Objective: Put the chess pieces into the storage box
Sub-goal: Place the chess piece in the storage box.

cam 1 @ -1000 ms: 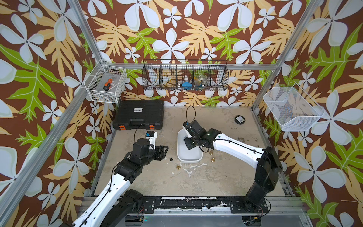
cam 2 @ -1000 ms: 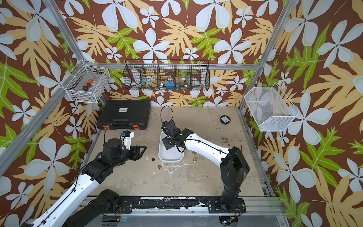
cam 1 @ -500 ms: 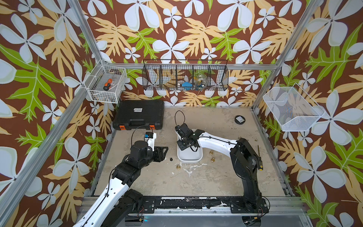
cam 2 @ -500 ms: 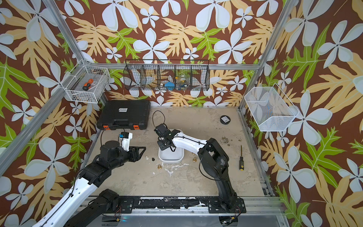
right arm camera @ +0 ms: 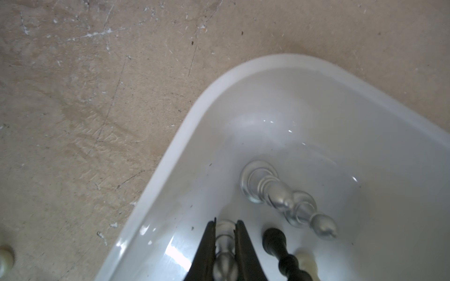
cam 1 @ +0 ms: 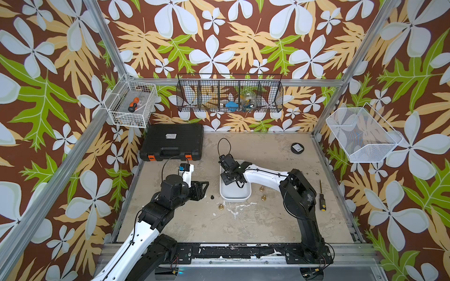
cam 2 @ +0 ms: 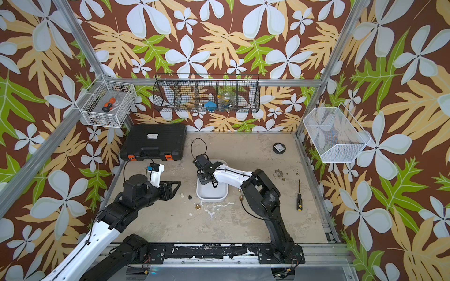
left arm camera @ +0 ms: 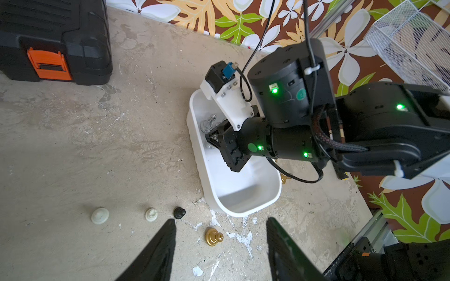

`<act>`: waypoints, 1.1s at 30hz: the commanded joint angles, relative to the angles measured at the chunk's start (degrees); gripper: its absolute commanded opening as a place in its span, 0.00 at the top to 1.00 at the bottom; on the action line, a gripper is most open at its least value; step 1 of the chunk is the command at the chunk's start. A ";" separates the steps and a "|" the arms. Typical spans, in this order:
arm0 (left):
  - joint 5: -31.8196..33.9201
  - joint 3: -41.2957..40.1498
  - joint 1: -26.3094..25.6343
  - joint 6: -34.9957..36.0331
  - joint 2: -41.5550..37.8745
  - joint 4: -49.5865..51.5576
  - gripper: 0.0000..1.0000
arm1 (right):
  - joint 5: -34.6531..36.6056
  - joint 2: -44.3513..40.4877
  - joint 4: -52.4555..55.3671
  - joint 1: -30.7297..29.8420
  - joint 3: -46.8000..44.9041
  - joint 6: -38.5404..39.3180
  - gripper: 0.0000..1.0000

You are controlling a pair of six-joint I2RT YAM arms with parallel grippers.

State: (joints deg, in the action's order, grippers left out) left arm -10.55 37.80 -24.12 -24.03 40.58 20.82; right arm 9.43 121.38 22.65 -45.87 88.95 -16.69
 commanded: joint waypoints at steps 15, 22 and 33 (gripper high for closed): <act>-0.18 -0.35 0.12 0.39 -0.05 -1.36 0.39 | 1.63 1.53 -2.71 0.10 -0.78 -0.85 0.85; -0.20 -0.33 0.12 0.30 -0.21 -1.48 0.39 | 1.38 1.15 -2.35 0.08 -0.57 -1.07 0.79; -0.27 -0.45 0.12 0.30 0.09 -1.57 0.39 | 1.29 -1.00 -1.43 0.10 -0.17 -1.16 0.73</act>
State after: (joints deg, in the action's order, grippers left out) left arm -10.59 37.41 -24.12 -24.03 40.62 20.29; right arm 10.61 121.16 20.34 -45.78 88.33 -17.76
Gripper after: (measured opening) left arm 0.614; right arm 0.269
